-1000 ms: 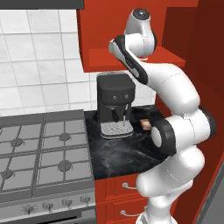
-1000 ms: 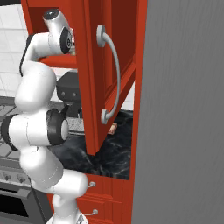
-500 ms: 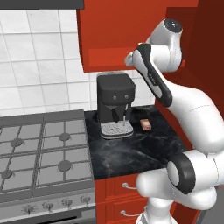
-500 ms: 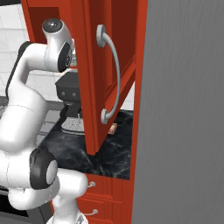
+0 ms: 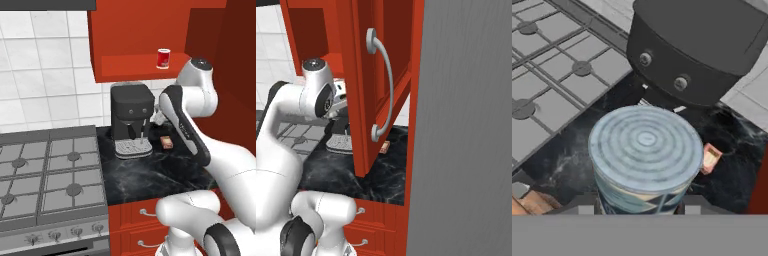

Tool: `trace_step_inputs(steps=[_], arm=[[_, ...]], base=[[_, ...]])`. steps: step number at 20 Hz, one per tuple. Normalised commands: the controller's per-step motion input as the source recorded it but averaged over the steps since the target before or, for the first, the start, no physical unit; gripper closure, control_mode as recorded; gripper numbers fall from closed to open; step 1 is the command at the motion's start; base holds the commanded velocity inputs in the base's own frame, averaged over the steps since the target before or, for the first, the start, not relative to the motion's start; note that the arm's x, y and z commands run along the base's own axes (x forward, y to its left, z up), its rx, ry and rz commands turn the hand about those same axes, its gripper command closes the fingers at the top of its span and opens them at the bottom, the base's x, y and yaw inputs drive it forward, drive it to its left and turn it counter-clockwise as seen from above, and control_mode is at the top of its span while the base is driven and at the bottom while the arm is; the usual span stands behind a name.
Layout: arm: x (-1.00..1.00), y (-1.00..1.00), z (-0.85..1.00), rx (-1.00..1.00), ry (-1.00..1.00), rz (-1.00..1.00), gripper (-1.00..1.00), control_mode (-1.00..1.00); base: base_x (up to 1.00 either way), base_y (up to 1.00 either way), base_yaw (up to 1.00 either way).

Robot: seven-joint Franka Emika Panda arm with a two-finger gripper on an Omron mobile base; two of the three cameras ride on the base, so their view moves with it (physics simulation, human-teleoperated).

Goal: Restock the canned food cabinet by taking the new fresh canned food from the counter and placing it in the cabinet. Then, take the old canned food from the cabinet and place it on the counter.

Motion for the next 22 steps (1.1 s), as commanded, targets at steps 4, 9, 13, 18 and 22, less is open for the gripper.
trace_step_inputs(steps=[4,9,13,18,22], arm=[[0.00,0.19,-1.00,-0.29,0.43,0.28,1.00,-1.00],[0.24,0.10,-1.00,-0.03,0.18,0.26,1.00,-1.00],[0.11,0.00,-1.00,0.21,0.01,0.23,1.00,-1.00],[0.00,-0.05,-0.93,0.24,0.02,0.19,1.00,-1.00],[0.01,0.05,-0.61,0.28,0.00,0.04,1.00,-1.00]], base=[[0.00,0.00,0.00],[0.00,0.00,0.00],[0.00,0.00,0.00],[0.00,0.00,0.00],[0.00,0.00,0.00]])
